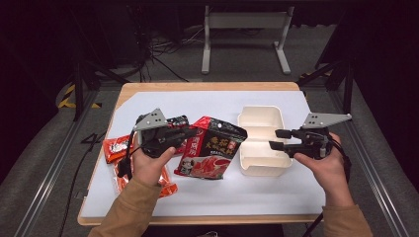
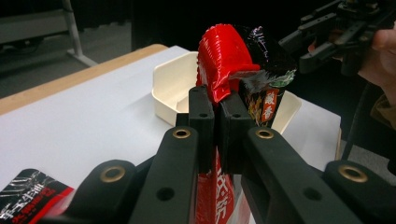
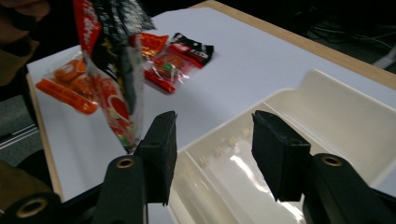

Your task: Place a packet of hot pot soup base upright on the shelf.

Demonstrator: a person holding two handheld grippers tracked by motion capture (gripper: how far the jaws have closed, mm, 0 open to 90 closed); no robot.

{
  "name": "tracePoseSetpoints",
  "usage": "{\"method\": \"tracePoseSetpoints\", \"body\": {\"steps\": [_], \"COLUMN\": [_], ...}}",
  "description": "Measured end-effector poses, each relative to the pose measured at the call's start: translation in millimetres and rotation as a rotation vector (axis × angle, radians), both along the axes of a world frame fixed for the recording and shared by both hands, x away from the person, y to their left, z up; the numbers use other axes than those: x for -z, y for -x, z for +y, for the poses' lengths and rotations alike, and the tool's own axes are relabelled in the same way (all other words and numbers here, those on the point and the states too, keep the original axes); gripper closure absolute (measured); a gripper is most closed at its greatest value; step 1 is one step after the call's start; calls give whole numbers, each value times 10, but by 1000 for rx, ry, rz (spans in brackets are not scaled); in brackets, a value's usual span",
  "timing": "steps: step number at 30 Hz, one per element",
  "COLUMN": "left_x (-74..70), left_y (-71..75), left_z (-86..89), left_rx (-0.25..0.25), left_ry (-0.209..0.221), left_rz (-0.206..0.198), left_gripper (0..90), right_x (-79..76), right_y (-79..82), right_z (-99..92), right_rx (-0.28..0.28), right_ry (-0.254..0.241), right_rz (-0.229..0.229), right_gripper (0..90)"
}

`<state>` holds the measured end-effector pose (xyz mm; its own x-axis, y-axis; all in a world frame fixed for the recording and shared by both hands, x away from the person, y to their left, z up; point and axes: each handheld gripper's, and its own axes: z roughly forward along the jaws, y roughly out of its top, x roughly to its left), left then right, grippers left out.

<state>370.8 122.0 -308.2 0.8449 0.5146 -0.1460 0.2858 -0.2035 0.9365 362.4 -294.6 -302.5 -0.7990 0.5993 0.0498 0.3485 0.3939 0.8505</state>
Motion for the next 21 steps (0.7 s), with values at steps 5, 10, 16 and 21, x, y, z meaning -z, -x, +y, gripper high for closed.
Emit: {"method": "tracePoseSetpoints", "body": {"steps": [5, 10, 16, 21], "left_x": [-35, -48, -65, -79], "left_y": [33, 54, 74, 95], "left_z": [50, 65, 77, 79], "left_rx": [-15, -19, -7, -1], "left_ry": [24, 37, 55, 66], "left_rz": [-21, -34, -42, -50], "left_gripper": [861, 860, 861, 859], "right_x": [-135, -221, -275, -242], "right_y": [65, 53, -42, -109], "right_z": [279, 466, 697, 855], "right_rx": [-104, -163, -204, -237], "right_ry": [-30, -60, -67, -98], "right_rz": [-14, -18, -11, -11], "right_gripper": [447, 413, 390, 385]}}
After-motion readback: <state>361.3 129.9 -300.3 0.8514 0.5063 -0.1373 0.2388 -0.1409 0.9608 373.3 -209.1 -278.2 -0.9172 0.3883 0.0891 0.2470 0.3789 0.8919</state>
